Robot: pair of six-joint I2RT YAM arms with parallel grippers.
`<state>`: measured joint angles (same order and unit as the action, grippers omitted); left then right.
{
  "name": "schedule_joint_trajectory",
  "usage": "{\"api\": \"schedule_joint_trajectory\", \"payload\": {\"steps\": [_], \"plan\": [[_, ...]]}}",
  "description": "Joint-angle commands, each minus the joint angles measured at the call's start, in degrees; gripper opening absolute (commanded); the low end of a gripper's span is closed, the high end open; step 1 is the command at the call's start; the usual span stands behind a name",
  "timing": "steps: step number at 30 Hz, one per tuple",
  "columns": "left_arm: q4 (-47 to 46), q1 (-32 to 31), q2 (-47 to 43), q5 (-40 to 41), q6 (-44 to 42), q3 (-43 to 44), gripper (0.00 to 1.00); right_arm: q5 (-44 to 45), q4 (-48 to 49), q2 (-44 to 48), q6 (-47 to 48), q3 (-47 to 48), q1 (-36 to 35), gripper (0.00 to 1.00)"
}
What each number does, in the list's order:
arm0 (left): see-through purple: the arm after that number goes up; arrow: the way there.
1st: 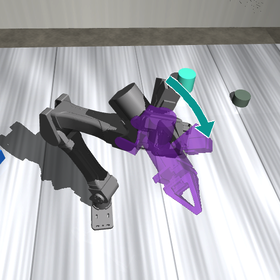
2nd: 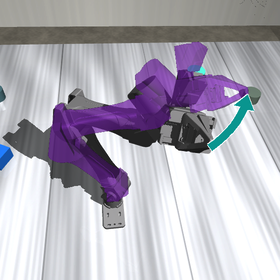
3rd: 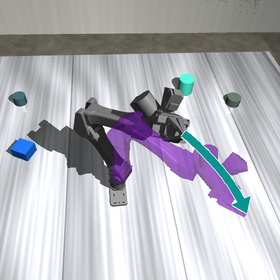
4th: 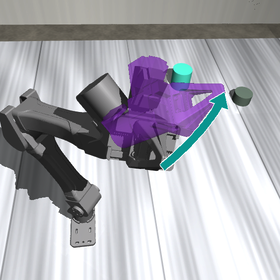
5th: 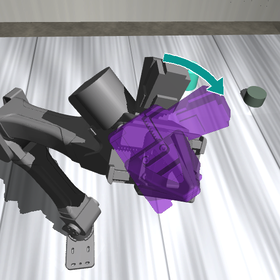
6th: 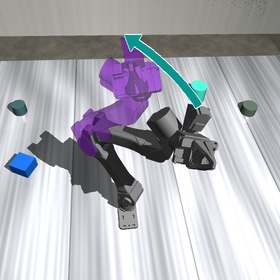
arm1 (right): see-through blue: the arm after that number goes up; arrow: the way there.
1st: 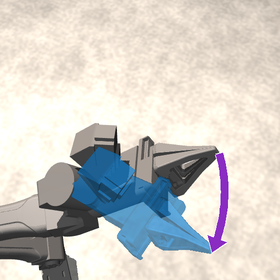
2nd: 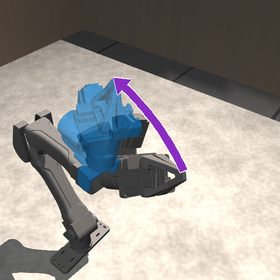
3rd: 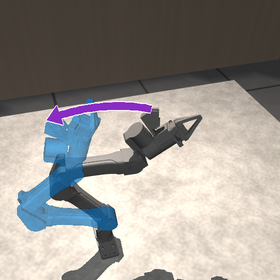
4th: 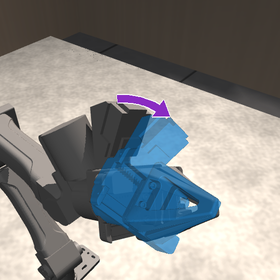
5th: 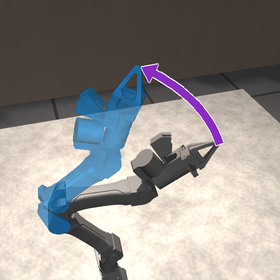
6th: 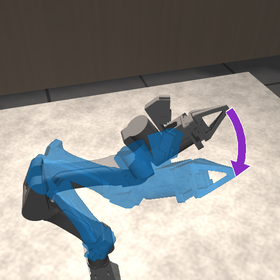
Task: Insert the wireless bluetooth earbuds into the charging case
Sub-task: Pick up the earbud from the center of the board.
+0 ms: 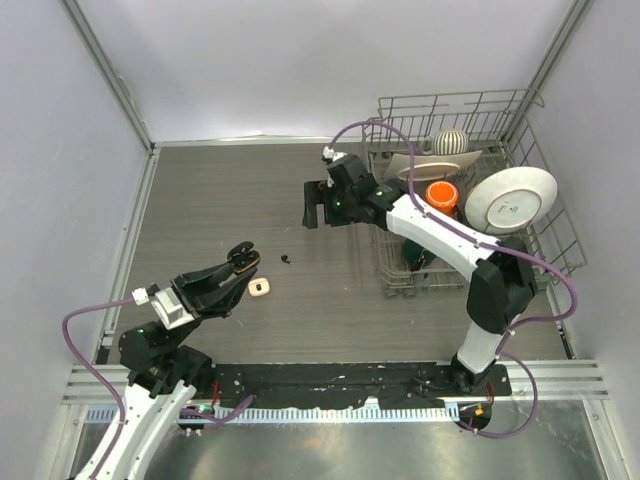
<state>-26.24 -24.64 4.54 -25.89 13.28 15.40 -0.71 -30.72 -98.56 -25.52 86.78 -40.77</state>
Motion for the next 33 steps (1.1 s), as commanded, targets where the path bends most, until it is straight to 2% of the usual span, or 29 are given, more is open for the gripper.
{"api": "schedule_joint_trajectory", "payload": {"steps": [1,6,10,17,21,33], "plan": [[0.7,0.1,-1.0,0.8,-0.7,2.2,0.0,0.4,-0.2,-2.9,3.2,0.8,-1.6,0.93],[1.5,0.1,-2.1,1.2,-1.0,1.9,0.0,2.3,-0.2,-5.6,5.8,2.2,-3.6,0.84],[1.9,0.1,-2.3,1.3,-1.1,1.8,0.0,1.9,-0.9,-8.9,9.0,4.2,-4.3,0.82],[1.8,0.1,-2.2,0.9,-1.3,2.4,0.0,0.4,-3.9,-14.8,11.9,9.4,-5.3,0.69],[2.9,0.0,-2.5,1.1,-1.6,3.1,0.0,1.9,-4.6,-17.7,13.0,10.3,-6.9,0.68],[3.9,0.0,-2.6,0.9,-2.1,4.3,0.0,1.4,-1.1,-24.0,5.0,15.4,-9.0,0.61]]}}
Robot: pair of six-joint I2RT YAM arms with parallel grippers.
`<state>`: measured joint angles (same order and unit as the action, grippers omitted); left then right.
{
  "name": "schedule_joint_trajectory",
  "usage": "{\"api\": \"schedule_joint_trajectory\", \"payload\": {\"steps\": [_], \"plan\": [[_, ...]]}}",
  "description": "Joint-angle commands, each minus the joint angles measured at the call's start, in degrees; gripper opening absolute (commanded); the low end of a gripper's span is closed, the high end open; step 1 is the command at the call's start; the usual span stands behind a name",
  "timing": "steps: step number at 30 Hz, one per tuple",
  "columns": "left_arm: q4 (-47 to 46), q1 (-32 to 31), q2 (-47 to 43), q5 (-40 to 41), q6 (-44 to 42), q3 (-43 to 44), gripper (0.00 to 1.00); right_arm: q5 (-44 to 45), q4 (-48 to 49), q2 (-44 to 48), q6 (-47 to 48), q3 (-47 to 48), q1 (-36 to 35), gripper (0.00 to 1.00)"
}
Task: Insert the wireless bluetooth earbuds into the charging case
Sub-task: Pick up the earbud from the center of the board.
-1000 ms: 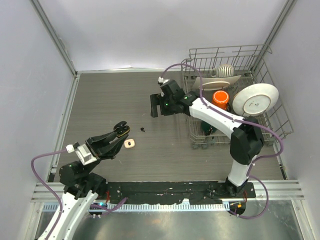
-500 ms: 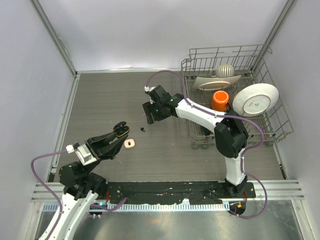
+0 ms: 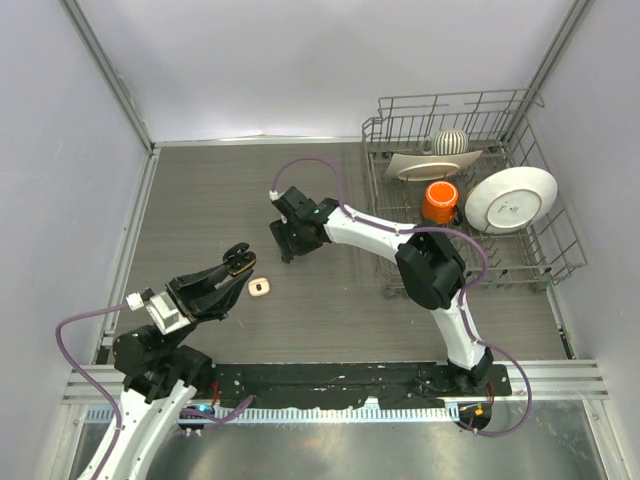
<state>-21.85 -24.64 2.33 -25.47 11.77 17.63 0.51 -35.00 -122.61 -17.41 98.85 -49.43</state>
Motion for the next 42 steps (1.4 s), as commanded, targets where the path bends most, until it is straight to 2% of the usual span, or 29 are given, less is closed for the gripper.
{"api": "schedule_joint_trajectory", "payload": {"steps": [1,25,36,42], "plan": [[-0.6,0.0,-0.5,0.5,-0.6,2.0,0.0,0.2,3.4,-0.4,-3.4,3.5,-0.4,0.6],[-0.5,0.0,-1.6,1.4,-0.1,0.6,0.0,1.5,2.2,-8.0,-3.6,9.3,-1.9,0.47],[-0.9,0.0,-3.6,1.7,0.0,-0.1,0.0,7.5,0.0,-10.2,-2.6,11.0,-3.3,0.42],[-0.9,0.0,-3.7,1.8,0.2,-0.2,0.0,7.9,-0.6,-10.6,-2.5,11.0,-3.3,0.39]]}}
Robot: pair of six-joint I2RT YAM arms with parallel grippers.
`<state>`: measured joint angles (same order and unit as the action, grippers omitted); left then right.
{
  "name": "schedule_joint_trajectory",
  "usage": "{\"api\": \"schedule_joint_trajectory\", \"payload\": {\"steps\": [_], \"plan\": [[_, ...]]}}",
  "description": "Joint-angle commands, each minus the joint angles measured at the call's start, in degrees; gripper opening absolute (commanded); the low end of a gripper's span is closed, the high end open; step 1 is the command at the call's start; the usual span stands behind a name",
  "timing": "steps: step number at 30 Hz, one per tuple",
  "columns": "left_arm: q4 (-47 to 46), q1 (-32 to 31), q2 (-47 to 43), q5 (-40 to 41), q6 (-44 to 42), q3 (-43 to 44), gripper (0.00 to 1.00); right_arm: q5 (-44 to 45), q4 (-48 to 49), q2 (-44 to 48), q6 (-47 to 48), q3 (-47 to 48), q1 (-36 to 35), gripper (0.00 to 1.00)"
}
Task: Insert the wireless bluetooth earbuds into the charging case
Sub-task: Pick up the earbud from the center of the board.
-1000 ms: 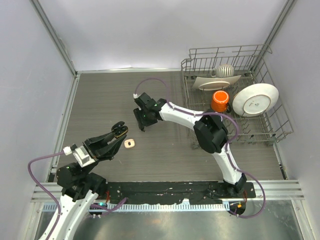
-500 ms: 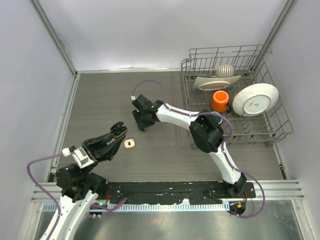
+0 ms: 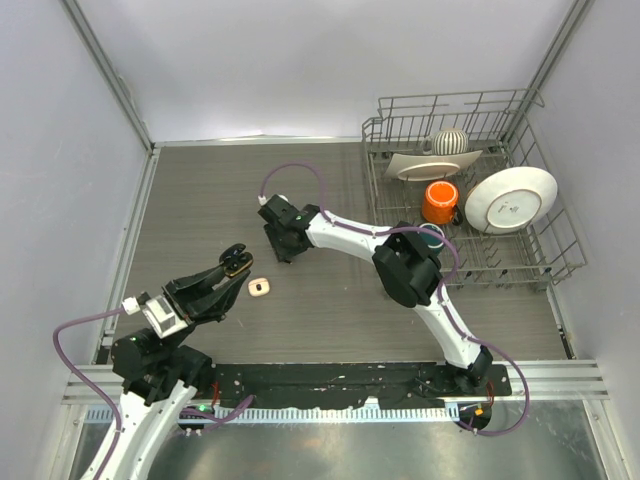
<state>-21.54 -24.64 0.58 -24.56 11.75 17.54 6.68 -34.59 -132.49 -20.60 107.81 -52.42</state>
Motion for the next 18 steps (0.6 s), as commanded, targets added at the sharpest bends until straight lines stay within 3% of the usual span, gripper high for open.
{"api": "schedule_joint_trajectory", "payload": {"steps": [1,18], "plan": [[-1.1,0.1,-2.0,0.9,0.3,-0.1,0.0,1.7,-1.0,-0.7,0.6,2.1,-0.3,0.39],[-1.0,0.0,-2.2,1.3,0.6,-0.1,0.0,2.7,-1.9,-2.3,-0.8,2.5,-0.5,0.29]]}}
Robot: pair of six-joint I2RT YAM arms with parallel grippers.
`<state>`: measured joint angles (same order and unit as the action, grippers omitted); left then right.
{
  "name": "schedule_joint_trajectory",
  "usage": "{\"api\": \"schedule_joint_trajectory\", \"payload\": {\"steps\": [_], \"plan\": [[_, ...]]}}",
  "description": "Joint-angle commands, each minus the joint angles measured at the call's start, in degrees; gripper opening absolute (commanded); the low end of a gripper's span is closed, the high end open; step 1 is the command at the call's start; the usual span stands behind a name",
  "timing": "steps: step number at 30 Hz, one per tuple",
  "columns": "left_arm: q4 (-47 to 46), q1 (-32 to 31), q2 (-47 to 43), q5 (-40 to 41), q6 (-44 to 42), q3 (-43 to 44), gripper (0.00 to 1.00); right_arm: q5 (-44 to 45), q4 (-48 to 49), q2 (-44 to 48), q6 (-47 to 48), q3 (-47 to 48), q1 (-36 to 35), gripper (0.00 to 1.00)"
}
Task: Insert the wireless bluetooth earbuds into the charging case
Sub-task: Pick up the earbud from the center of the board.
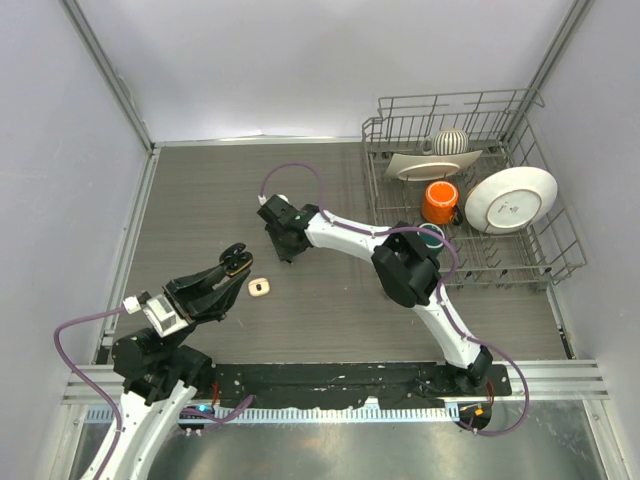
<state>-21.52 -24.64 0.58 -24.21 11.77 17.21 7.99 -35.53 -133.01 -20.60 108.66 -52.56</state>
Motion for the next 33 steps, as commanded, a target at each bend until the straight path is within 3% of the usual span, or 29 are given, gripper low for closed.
{"api": "schedule_joint_trajectory", "payload": {"steps": [1,4,13,20,33], "plan": [[-1.1,0.1,-2.2,0.9,0.5,0.2,0.0,1.7,-0.9,-1.6,-1.0,1.6,-0.2,0.27],[-1.1,0.1,-2.2,0.8,0.4,0.3,0.0,1.8,-1.0,-1.6,-1.1,1.6,-0.3,0.24],[-1.0,0.1,-2.1,1.0,0.4,0.3,0.0,2.8,1.4,1.9,-2.0,-1.7,-0.2,0.05],[-1.0,0.1,-2.0,1.4,0.5,0.5,0.0,4.2,7.7,9.3,-4.5,-10.5,-0.1,0.01],[-2.1,0.1,-2.4,3.1,1.2,-0.3,0.0,8.0,37.0,34.2,-16.3,-37.0,0.2,0.01]]}}
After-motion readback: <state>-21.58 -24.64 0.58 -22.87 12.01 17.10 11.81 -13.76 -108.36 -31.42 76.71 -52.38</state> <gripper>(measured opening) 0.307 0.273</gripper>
